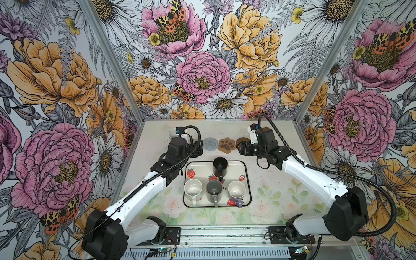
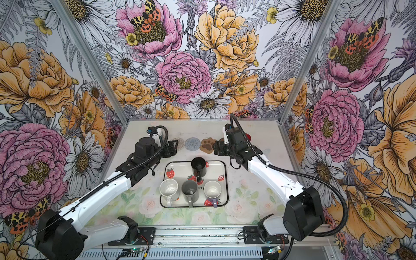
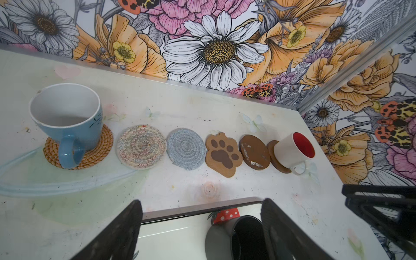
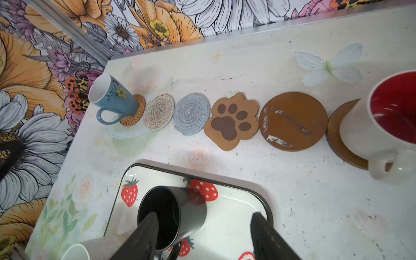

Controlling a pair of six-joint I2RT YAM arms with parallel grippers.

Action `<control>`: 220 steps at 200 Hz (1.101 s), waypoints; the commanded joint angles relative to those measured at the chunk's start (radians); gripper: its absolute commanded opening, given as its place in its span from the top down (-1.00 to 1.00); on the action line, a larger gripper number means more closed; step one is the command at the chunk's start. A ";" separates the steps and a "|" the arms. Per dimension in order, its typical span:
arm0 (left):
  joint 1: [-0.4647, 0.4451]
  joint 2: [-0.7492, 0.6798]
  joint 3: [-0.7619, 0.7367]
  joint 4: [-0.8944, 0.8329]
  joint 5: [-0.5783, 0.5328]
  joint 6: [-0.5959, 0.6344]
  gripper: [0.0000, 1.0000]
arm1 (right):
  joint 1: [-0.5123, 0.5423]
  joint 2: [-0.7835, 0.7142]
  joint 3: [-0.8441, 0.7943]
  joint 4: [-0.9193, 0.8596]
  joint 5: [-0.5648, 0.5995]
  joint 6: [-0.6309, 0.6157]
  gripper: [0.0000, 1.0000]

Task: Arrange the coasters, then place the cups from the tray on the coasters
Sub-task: 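Move the right gripper over the black mug on the tray while the left arm withdraws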

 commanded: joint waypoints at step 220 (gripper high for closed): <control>0.118 -0.216 -0.163 0.012 -0.038 -0.001 -0.81 | 0.360 0.195 0.080 -0.224 0.183 0.104 -0.42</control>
